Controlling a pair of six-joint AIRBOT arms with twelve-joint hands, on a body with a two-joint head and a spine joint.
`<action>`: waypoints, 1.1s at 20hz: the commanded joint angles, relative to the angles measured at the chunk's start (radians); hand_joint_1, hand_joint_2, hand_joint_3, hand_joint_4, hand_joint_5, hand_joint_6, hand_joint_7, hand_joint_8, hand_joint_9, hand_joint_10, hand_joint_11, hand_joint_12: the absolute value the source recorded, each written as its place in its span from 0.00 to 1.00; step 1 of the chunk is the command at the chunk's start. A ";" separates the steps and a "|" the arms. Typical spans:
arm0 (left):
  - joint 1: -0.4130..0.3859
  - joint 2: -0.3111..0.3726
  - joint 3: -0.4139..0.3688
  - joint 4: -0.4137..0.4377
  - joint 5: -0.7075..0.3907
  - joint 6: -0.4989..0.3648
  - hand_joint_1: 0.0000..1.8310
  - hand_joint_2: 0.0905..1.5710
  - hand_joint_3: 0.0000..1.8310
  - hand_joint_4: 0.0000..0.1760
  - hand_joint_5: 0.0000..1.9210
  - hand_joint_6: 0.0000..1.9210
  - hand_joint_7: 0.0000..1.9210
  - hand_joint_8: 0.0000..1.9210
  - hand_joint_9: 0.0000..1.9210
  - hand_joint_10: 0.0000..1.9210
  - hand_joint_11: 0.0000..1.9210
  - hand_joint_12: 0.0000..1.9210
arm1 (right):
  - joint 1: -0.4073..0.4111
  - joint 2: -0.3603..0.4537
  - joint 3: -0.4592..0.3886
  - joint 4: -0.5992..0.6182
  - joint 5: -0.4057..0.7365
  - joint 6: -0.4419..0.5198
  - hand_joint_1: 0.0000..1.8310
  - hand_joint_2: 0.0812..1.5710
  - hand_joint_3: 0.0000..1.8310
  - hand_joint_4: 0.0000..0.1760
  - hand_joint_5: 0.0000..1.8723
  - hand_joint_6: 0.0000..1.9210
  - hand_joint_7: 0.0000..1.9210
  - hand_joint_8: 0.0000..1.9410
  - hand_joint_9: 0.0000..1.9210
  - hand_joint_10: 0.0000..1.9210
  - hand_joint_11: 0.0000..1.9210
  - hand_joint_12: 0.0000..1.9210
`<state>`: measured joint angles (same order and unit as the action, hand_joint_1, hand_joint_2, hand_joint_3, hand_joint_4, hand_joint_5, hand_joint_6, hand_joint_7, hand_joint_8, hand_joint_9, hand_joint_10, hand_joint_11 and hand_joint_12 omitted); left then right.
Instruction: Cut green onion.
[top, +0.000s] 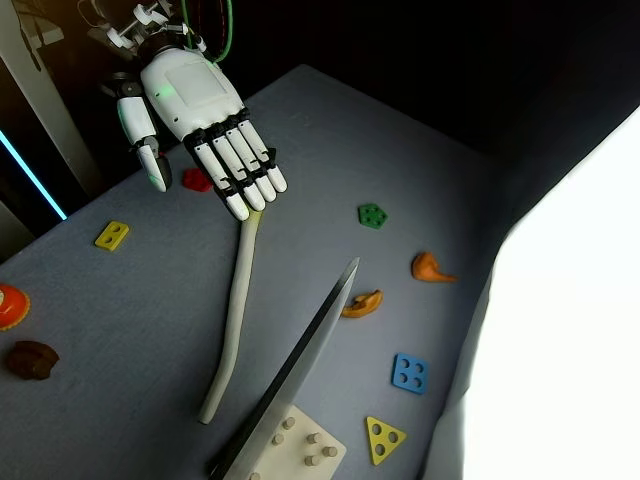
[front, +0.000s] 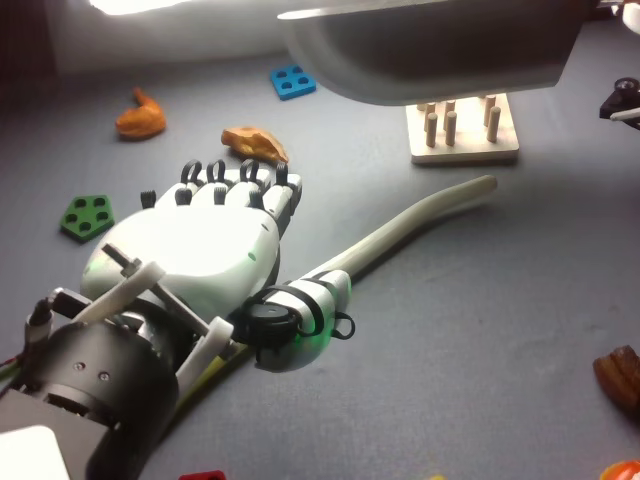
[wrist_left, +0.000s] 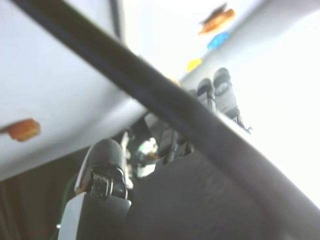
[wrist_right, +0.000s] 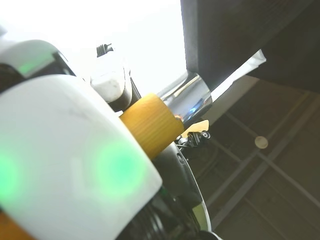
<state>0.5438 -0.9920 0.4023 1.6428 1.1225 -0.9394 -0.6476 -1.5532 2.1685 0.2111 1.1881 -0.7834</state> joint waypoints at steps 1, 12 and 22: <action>-0.015 0.008 0.000 0.079 0.020 0.004 0.00 0.91 0.00 0.00 0.01 0.00 0.01 0.00 0.01 0.00 0.01 0.01 | 0.000 0.009 0.009 0.048 0.135 0.013 0.87 0.50 0.36 1.00 0.76 1.00 0.82 1.00 0.85 1.00 0.89 1.00; -0.101 0.017 -0.005 0.047 -0.034 0.068 0.00 0.91 0.00 0.00 0.01 0.00 0.00 0.00 0.00 0.00 0.00 0.00 | -0.019 -0.035 0.071 0.082 0.130 0.013 0.86 0.50 0.35 1.00 0.76 1.00 0.82 1.00 0.85 1.00 0.89 1.00; -0.151 0.031 -0.022 0.047 -0.073 0.100 0.03 0.90 0.00 0.00 0.00 0.00 0.00 0.00 0.00 0.00 0.00 0.00 | -0.055 -0.035 0.074 0.101 0.130 0.013 0.87 0.49 0.37 1.00 0.77 1.00 0.82 1.00 0.85 1.00 0.89 1.00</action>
<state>0.4057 -0.9649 0.3828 1.5951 1.0264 -0.8379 -0.7094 -1.5997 2.2307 0.2676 1.1934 -0.7818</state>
